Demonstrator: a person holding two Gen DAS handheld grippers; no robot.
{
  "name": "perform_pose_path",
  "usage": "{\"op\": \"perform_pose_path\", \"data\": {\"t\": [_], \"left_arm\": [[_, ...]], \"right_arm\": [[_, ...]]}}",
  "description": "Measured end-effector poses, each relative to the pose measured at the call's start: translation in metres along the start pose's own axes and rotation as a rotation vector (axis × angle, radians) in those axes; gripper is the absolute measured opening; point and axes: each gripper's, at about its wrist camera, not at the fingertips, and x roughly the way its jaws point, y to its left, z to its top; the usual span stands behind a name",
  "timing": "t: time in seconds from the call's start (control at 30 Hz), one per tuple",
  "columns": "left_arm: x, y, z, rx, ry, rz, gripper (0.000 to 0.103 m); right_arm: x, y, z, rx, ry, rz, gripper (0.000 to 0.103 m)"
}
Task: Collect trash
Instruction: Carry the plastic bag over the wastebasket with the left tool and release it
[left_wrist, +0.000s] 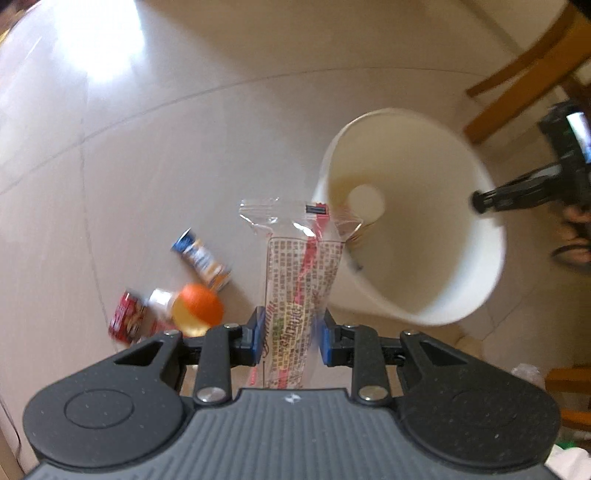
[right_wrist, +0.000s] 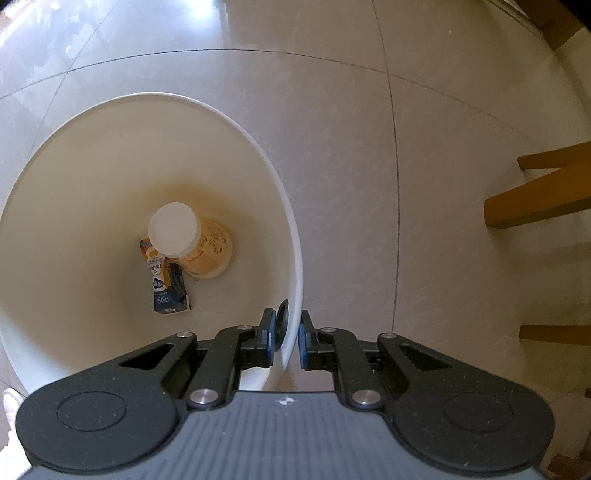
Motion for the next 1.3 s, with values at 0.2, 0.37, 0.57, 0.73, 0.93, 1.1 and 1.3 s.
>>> {"op": "perform_pose_path", "data": {"t": [0.2, 0.37, 0.57, 0.73, 0.93, 1.1, 1.3], "left_arm": [[-0.006, -0.036, 0.038, 0.119, -0.020, -0.039, 0.028], [0.005, -0.056, 0.055, 0.158, -0.027, -0.099, 0.029], [0.012, -0.064, 0.057, 0.142, -0.068, -0.134, 0.079], [0.021, -0.053, 0.052, 0.087, -0.041, -0.122, 0.080], [0.026, -0.029, 0.038, 0.021, -0.043, -0.065, 0.085], [0.035, -0.010, 0.019, -0.001, -0.052, 0.016, 0.085], [0.048, 0.016, -0.014, -0.060, -0.064, 0.083, 0.085]], "right_arm": [[-0.003, -0.005, 0.000, 0.008, 0.001, 0.017, 0.014], [-0.006, -0.011, 0.000, 0.017, -0.001, 0.034, 0.014], [-0.007, -0.014, 0.000, 0.023, 0.000, 0.046, 0.014], [-0.007, -0.015, 0.000, 0.022, 0.005, 0.049, 0.014], [-0.005, -0.013, 0.002, 0.018, 0.012, 0.043, 0.014], [-0.002, -0.011, 0.004, 0.019, 0.017, 0.032, 0.014], [0.001, -0.009, 0.003, 0.027, 0.020, 0.024, 0.014]]}}
